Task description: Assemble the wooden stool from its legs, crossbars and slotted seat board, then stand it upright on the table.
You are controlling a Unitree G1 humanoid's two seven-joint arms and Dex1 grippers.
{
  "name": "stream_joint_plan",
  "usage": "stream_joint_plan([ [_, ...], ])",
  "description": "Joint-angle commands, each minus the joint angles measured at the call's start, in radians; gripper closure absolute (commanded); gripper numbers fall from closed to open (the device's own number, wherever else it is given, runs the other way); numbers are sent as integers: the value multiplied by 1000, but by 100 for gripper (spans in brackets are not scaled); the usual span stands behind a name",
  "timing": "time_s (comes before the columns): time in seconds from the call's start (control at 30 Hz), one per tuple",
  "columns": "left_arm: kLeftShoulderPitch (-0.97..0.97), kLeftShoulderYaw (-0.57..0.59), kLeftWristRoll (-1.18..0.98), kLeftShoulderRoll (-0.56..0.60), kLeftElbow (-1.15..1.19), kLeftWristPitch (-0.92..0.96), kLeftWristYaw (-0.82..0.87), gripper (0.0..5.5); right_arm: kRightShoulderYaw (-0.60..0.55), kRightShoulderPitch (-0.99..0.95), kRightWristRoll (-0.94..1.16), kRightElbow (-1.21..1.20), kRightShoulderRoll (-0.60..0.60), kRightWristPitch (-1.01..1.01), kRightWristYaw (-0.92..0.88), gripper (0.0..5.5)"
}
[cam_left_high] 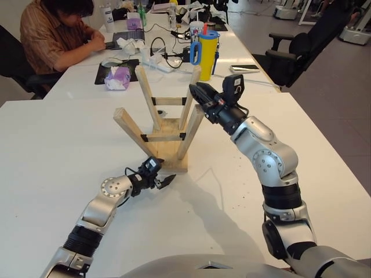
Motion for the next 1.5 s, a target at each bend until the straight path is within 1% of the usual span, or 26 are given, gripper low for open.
stream_joint_plan([
  [0.03,61,-57,48,-3,111,107,-4,168,-147,-220,127,-40,-19,-18,29,425],
  [0.17,48,-46,55,-23,146,111,23,168,-222,-352,184,-24,-33,-45,37,425],
  [0.27,29,-39,58,-35,177,111,39,168,-244,-430,198,-13,-47,-62,42,425],
  [0.4,9,-34,59,-47,205,109,52,168,-233,-466,204,-8,-31,-80,63,425],
  [0.47,4,-33,61,-50,213,107,54,168,-193,-418,200,-38,12,-71,42,425],
  [0.53,-1,-36,62,-54,219,105,54,168,-66,-252,101,-36,56,-29,-26,425],
  [0.6,-5,-39,59,-58,211,110,52,168,272,38,-65,123,4,164,-68,425],
  [0.63,-8,-40,58,-59,203,114,50,168,425,200,-130,226,-58,255,-61,425],
  [0.67,-10,-41,55,-60,197,118,46,168,440,338,-141,265,-84,281,-59,425],
  [0.7,-13,-42,54,-58,197,117,41,168,420,405,-159,265,-103,269,-70,425],
  [0.73,-1,-38,52,-53,188,116,42,168,391,408,-167,249,-114,260,-68,425],
  [0.83,21,-33,49,-59,178,116,57,168,283,243,-121,215,-86,242,-40,425],
  [0.9,5,-36,54,-70,202,103,58,168,188,130,-43,154,-41,170,10,425],
  [1.0,-16,-26,57,-79,218,64,63,168,59,10,102,80,6,130,62,425],
  [1.07,-26,-14,55,-80,217,30,60,168,-20,-52,196,49,16,126,87,425],
  [1.2,-20,-3,57,-69,184,-72,36,168,-174,-150,368,55,23,142,78,425],
  [1.27,-13,13,53,-64,161,-125,32,168,-230,-177,410,80,11,142,75,451],
  [1.3,-7,27,40,-64,143,-146,26,168,-241,-181,400,102,-3,137,85,467],
  [1.4,36,75,12,-58,56,-209,27,168,-221,-141,283,162,-52,98,88,511],
  [1.47,100,108,-14,-44,-27,-250,17,168,-154,-63,128,160,-86,49,48,541],
  [1.5,144,129,-33,-36,-66,-270,9,168,-127,-19,68,158,-81,29,22,548],
])
